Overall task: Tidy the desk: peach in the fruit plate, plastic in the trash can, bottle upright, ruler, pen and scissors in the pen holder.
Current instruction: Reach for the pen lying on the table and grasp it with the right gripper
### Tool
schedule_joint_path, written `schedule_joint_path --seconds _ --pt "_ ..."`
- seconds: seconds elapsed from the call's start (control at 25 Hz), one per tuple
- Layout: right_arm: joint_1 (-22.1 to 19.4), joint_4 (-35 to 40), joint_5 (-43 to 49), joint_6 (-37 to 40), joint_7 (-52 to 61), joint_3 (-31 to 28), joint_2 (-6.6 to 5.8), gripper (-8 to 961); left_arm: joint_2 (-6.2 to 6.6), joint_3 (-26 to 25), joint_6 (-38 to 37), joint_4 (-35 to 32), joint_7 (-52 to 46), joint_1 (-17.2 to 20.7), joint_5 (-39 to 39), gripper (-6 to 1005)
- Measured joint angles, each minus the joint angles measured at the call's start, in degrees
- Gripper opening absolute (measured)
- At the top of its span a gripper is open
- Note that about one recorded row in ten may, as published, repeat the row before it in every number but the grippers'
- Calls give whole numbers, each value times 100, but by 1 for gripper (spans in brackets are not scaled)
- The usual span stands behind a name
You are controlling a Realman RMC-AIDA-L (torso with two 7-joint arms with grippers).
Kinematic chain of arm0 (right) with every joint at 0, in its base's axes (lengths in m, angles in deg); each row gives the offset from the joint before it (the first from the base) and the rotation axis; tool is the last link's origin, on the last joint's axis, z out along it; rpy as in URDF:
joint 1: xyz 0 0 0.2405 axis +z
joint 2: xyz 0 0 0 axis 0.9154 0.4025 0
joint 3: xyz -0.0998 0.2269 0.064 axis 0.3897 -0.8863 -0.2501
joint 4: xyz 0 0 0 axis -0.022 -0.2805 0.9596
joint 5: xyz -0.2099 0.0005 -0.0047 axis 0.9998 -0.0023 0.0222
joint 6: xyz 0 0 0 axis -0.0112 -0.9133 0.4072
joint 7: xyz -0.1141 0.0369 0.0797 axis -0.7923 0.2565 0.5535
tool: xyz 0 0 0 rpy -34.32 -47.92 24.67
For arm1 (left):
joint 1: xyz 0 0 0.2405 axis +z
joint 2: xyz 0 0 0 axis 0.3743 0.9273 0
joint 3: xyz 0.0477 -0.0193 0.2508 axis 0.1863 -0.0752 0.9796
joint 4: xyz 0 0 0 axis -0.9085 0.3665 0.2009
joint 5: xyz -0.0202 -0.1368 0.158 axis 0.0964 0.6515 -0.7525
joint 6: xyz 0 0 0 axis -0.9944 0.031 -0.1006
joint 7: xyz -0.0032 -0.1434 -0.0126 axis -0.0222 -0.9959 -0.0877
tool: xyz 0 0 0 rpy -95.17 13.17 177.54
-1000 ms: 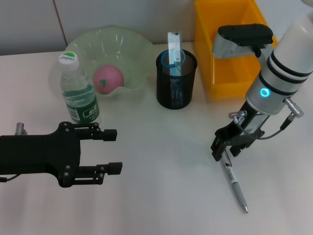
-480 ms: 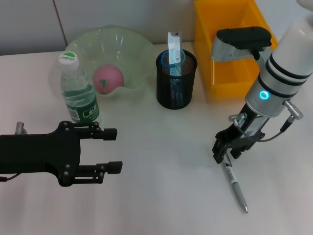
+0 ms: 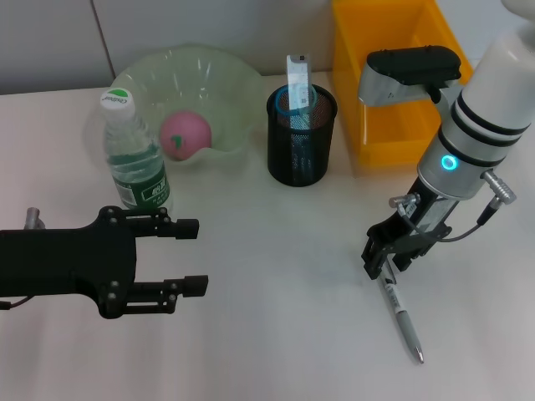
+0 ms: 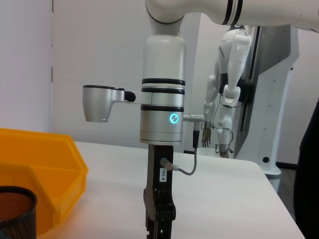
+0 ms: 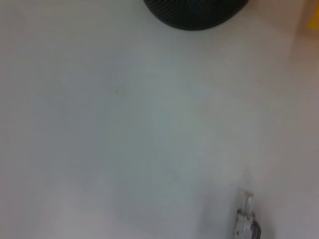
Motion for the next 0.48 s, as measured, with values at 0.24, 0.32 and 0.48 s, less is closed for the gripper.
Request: schedule_joint_path --seconds 0.24,0.32,0.48 --pt "10 -67 0 -52 0 6 0 398 0 0 -25 -9 -1 0 3 744" --pt "11 -77 0 -66 0 5 0 387 0 0 -25 -9 -1 0 3 744" --pt "11 -83 0 -70 0 3 0 365 8 0 -45 -25 -2 0 2 744"
